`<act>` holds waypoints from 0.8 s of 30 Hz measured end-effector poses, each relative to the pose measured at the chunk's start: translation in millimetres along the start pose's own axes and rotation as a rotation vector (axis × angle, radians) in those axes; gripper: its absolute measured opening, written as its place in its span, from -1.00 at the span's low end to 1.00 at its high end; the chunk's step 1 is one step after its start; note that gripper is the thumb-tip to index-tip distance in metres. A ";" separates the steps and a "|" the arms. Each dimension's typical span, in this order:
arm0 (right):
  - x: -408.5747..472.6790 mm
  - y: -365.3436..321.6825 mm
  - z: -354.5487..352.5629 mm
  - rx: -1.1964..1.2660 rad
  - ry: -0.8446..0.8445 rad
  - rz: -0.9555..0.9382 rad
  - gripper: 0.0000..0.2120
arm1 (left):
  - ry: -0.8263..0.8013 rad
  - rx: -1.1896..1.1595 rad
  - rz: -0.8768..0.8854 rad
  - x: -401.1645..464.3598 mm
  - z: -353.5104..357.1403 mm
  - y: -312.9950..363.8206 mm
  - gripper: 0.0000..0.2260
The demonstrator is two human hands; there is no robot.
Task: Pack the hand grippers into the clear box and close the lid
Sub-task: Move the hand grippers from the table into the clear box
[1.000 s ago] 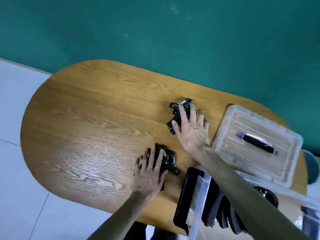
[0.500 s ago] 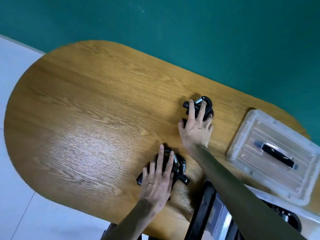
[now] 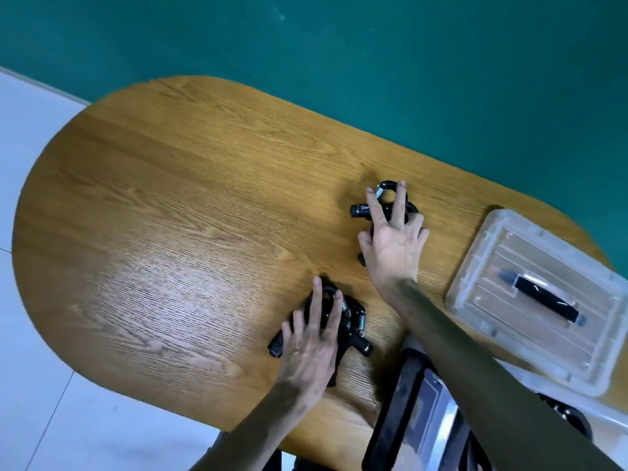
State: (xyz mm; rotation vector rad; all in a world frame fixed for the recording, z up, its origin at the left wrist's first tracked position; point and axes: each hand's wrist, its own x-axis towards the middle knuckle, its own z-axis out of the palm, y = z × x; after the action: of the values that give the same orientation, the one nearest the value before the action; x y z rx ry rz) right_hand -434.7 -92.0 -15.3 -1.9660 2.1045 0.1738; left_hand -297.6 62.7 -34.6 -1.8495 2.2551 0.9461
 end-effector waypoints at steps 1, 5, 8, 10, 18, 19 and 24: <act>-0.9 1.1 -3.5 0.013 0.009 0.007 -0.30 | -0.057 -0.001 -0.031 -0.9 -2.1 3.3 0.01; -9.8 8.8 -20.6 0.030 0.049 -0.027 -0.31 | 0.078 0.044 -0.051 -1.4 0.4 5.7 -0.03; -19.0 15.0 -40.8 0.068 0.103 -0.038 -0.32 | 0.074 0.023 -0.072 -5.0 -11.2 9.9 -0.13; -28.7 21.8 -55.4 0.097 0.161 -0.044 -0.32 | 0.136 0.037 -0.074 -7.8 -28.0 20.5 -0.18; -102.2 68.6 -111.6 0.235 0.307 -0.037 -0.29 | 0.333 0.046 -0.079 -21.7 -79.9 69.8 -0.33; -115.6 78.8 -117.6 0.248 0.325 -0.030 -0.29 | 0.368 0.076 -0.068 -24.1 -83.9 80.1 -0.38; -183.4 131.7 -139.9 0.303 0.376 0.061 -0.27 | 0.482 0.120 -0.016 -41.8 -95.3 139.1 -0.44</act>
State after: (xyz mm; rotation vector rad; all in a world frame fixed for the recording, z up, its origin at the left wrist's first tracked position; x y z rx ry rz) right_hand -570.2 58.6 156.3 -1.8623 2.2469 -0.5127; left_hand -382.6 62.7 116.9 -2.2217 2.4699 0.3744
